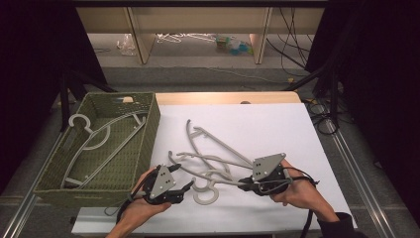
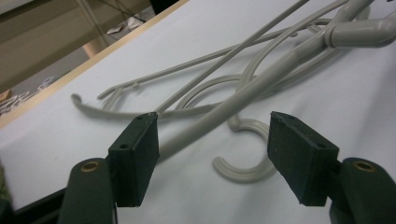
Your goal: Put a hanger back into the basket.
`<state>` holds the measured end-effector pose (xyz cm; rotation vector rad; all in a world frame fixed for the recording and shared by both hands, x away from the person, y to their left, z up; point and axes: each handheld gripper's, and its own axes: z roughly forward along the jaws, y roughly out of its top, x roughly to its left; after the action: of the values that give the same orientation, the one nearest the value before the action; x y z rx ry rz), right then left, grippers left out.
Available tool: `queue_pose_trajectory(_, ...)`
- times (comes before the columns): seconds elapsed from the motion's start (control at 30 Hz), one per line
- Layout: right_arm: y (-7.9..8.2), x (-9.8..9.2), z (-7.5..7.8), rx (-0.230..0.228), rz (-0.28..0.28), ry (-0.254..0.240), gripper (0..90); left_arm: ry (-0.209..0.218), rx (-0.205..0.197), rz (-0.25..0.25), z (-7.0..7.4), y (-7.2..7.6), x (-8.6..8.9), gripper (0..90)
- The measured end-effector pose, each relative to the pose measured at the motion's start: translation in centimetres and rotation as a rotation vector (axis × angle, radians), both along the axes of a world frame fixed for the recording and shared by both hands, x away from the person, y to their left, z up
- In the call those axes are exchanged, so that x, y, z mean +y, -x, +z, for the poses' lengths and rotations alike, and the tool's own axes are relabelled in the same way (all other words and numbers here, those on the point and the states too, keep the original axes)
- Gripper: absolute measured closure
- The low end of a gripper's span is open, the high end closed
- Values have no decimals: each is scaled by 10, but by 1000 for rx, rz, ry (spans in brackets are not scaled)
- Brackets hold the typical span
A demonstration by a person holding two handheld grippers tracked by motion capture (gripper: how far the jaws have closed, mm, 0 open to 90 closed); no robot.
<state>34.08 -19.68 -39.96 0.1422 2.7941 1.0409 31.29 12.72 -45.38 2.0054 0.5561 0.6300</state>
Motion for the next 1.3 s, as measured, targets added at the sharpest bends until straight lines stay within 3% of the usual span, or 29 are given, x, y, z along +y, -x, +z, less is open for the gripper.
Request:
queue_pose_trajectory(0.07,2,0,1,3,11,-5,823,-19,0,-45,-1,-1,-5,374)
queue_pose_trajectory(0.13,2,0,2,-8,16,-6,822,-39,-10,-55,-2,-2,-8,376)
queue_pose_trajectory(0.3,6,0,3,17,23,-12,823,-60,-27,-103,-3,-6,-15,419)
queue_pose_trajectory(0.37,7,0,4,17,25,-13,822,-92,-59,-153,-2,-7,-19,469)
queue_pose_trajectory(0.5,8,1,5,14,37,-22,821,-124,-61,-212,-4,-9,-27,495)
queue_pose_trajectory(0.67,9,1,6,16,44,-25,820,-151,-73,-246,-2,-11,-31,617)
queue_pose_trajectory(0.8,8,0,6,15,35,-34,818,-229,-113,-286,5,-11,-32,666)
queue_pose_trajectory(1.0,6,-3,6,8,-5,-47,779,-294,-147,-303,17,-7,-35,707)
queue_pose_trajectory(1.13,3,-4,6,-21,-44,-43,749,-281,-141,-299,25,-4,-35,738)
queue_pose_trajectory(1.2,1,-4,6,-45,-87,-39,706,-273,-121,-315,30,-2,-36,759)
queue_pose_trajectory(1.3,0,-7,9,-60,-105,-59,680,-260,-100,-314,34,2,-39,774)
